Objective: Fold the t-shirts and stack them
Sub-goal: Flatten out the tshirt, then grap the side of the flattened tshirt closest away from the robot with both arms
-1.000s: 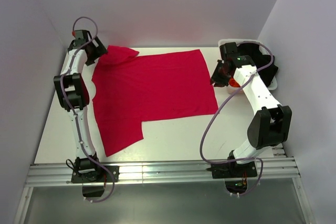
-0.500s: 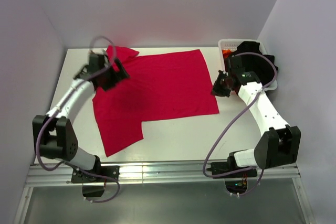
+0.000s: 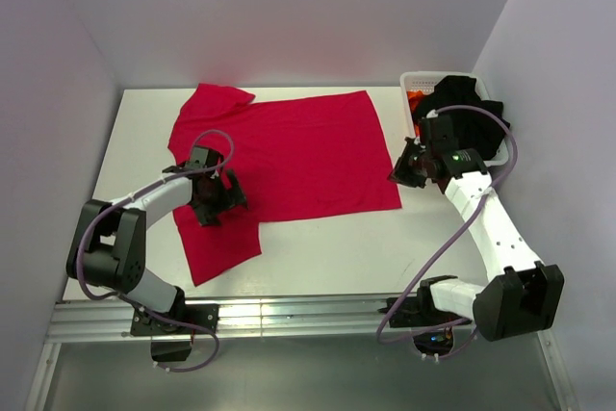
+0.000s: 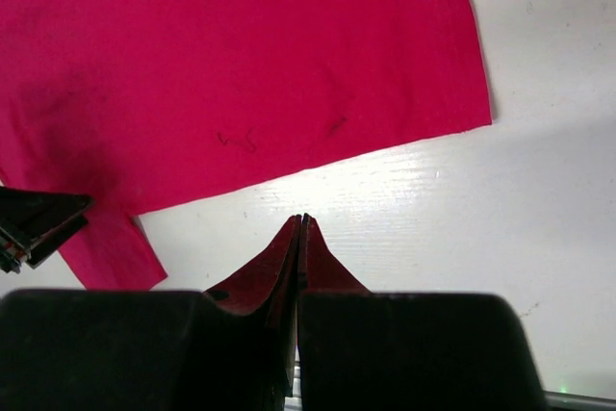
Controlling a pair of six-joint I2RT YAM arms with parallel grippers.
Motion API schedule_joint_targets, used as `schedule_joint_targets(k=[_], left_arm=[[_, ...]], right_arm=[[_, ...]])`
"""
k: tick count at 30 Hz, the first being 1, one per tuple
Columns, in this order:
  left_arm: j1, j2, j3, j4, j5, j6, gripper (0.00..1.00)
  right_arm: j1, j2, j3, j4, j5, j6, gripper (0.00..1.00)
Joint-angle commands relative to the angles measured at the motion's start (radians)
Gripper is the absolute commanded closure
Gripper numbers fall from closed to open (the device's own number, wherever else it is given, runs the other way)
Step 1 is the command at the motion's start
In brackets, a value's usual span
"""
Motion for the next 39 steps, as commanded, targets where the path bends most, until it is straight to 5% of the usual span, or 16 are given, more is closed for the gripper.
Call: schedule_joint_targets(k=[1, 16, 24, 27, 28, 30, 39], left_arm=[[0.009, 0.052, -0.010, -0.010, -0.091, 0.014, 0.02], [0.113, 0.026, 0.041, -0.157, -0.213, 0.026, 0.02], [0.127, -0.144, 0.252, -0.241, -0.203, 0.045, 0.01], [0.121, -0.199, 0.378, -0.353, -0.225, 0.020, 0.01], [0.119, -0.221, 0.400, -0.391, -0.250, -0.010, 0.01], [0.116, -0.239, 0.414, -0.525, -0.302, -0.055, 0.00], [0.015, -0.433, -0.052, -0.560, -0.157, -0.330, 0.03]], right_arm=[[0.006, -0.041, -0.032, 0.018, 0.024, -0.013, 1.00], [0.001, -0.054, -0.041, 0.013, 0.070, -0.022, 1.00], [0.000, -0.048, -0.050, 0.026, 0.058, -0.024, 1.00], [0.000, -0.048, -0.058, 0.029, 0.041, -0.030, 0.73], [0.000, -0.051, -0.056, 0.026, 0.036, -0.031, 0.53], [0.000, -0.061, -0.047, 0.007, 0.039, -0.034, 0.38], [0.009, -0.187, -0.045, -0.131, -0.001, -0.044, 0.37]])
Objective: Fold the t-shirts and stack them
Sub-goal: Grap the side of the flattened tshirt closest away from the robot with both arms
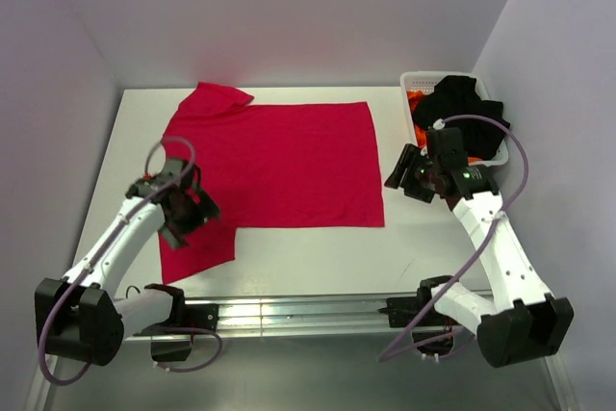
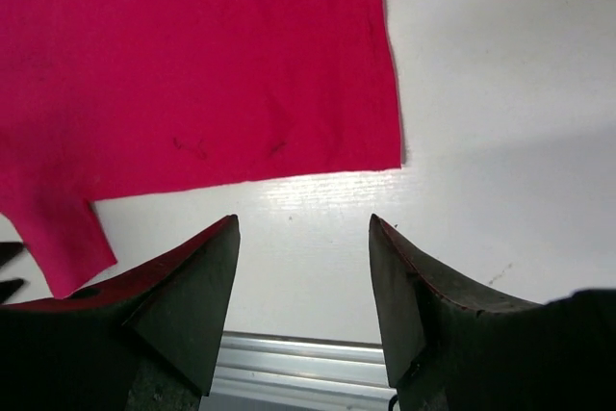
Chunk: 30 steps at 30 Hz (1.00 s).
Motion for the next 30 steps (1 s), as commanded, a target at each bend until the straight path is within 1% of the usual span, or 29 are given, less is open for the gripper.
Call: schedule_joint_targets(k=[1, 5, 8, 10, 12, 19, 20, 22, 24, 25, 30], left_arm=[[-0.061, -0.084, -0.174, -0.092, 0.072, -0.162, 0.03], [-0.079, -0.184, -0.278, -0.083, 0.107, -0.239, 0.07], [-0.125, -0.181, -0.263, -0.123, 0.080, -0.288, 0.08], [-0.159, -0.157, -0.252, -0.137, 0.046, -0.323, 0.07], [-0.168, -0.131, -0.253, -0.146, 0.032, -0.363, 0.07], [-0.196, -0.060, -0.241, -0.141, -0.084, -0.450, 0.10], [-0.197, -0.051, -0.236, -0.148, -0.119, -0.464, 0.10], [-0.199, -0.022, -0.218, -0.158, -0.152, -0.490, 0.13], [-0.199, 0.007, -0.207, -0.171, -0.181, -0.518, 0.21], [-0.199, 0.016, -0.203, -0.174, -0.187, -0.524, 0.22], [-0.199, 0.105, -0.172, -0.152, -0.195, -0.527, 0.22]], right_arm=[[0.010, -0.080, 0.001, -0.074, -0.019, -0.014, 0.37], [0.019, -0.128, -0.061, -0.101, -0.036, 0.002, 0.38], [0.021, -0.148, -0.094, -0.104, -0.038, 0.009, 0.38], [0.021, -0.143, -0.105, -0.100, -0.048, 0.011, 0.38], [0.021, -0.129, -0.108, -0.094, -0.062, 0.010, 0.38], [0.021, -0.060, -0.032, -0.098, -0.053, -0.021, 0.39], [0.021, -0.051, -0.015, -0.101, -0.053, -0.027, 0.39], [0.019, -0.033, 0.004, -0.107, -0.055, -0.035, 0.39], [0.019, -0.020, 0.014, -0.112, -0.055, -0.041, 0.39], [0.021, -0.019, 0.019, -0.115, -0.055, -0.041, 0.39], [0.021, 0.004, 0.031, -0.104, -0.076, -0.037, 0.39]])
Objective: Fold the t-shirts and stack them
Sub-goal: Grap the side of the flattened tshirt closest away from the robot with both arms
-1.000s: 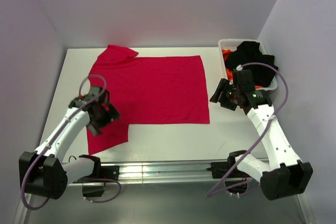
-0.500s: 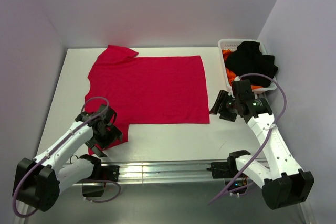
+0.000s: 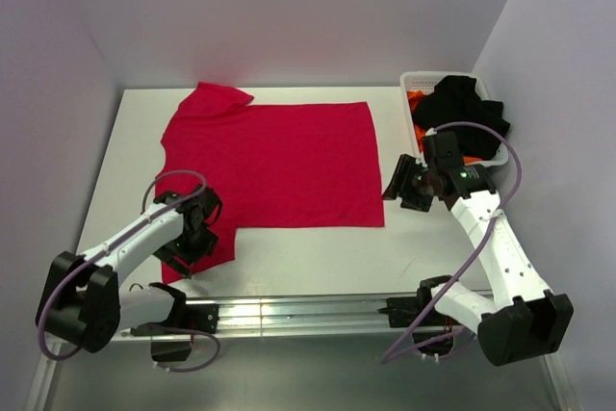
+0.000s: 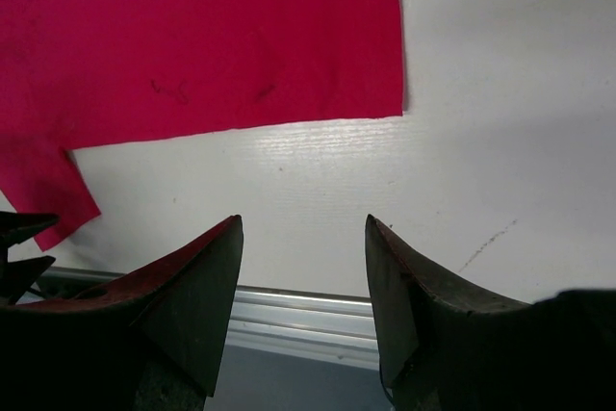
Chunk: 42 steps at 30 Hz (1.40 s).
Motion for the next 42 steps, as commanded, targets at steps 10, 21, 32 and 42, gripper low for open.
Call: schedule_joint_targets(k=[10, 21, 32, 42], left_arm=[[-0.041, 0.059, -0.044, 0.120, 0.066, -0.093, 0.24], [-0.047, 0.042, -0.160, 0.220, 0.080, -0.163, 0.42], [-0.041, 0.033, -0.150, 0.215, 0.064, -0.131, 0.93], [-0.039, 0.013, -0.002, 0.157, 0.003, -0.036, 1.00]], right_arm=[[0.008, 0.072, 0.075, 0.000, -0.026, -0.024, 0.39], [0.023, 0.123, 0.106, -0.009, -0.010, -0.032, 0.41], [0.025, 0.103, 0.035, 0.020, 0.023, -0.031, 0.48], [-0.018, 0.092, -0.233, 0.218, -0.079, 0.092, 0.40]])
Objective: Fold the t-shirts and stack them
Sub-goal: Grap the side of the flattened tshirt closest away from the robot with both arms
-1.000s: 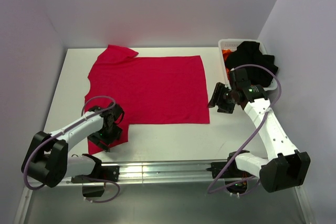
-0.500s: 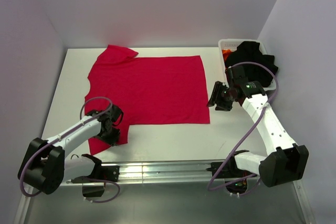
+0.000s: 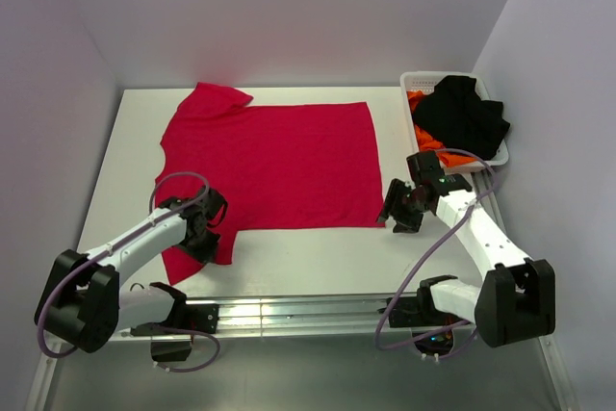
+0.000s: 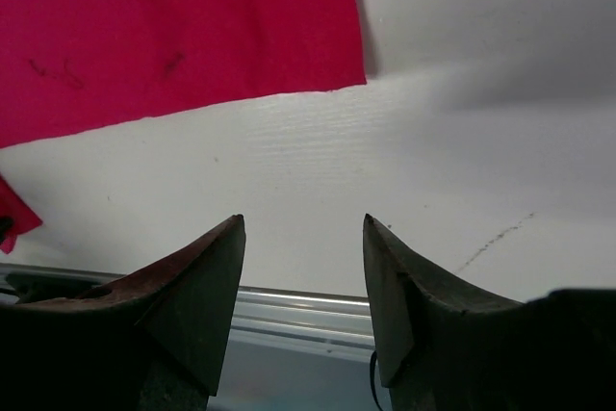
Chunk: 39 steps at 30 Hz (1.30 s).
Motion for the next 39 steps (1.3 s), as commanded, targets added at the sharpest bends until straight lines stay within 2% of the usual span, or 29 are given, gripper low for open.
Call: schedule_joint_targets(k=[1, 9, 17, 32, 35, 39], left_arm=[[0.004, 0.005, 0.078, -0.052, -0.060, 0.061, 1.00], [0.025, 0.003, 0.153, -0.077, -0.074, 0.134, 1.00], [0.071, -0.058, 0.109, -0.085, -0.060, 0.188, 1.00], [0.186, -0.087, 0.092, -0.060, -0.039, 0.288, 1.00], [0.209, -0.086, 0.093, -0.060, -0.034, 0.300, 1.00], [0.224, -0.077, 0.119, -0.079, -0.026, 0.318, 1.00]], right_arm=[[-0.025, -0.001, -0.033, 0.135, -0.055, 0.063, 0.40], [-0.025, 0.090, -0.021, 0.207, -0.006, 0.103, 0.41], [-0.027, 0.174, -0.056, 0.258, 0.086, 0.136, 0.44], [-0.027, 0.341, -0.055, 0.347, 0.083, 0.170, 0.50], [-0.027, 0.366, -0.042, 0.350, 0.082, 0.166, 0.66], [-0.027, 0.375, -0.030, 0.333, 0.088, 0.160, 1.00]])
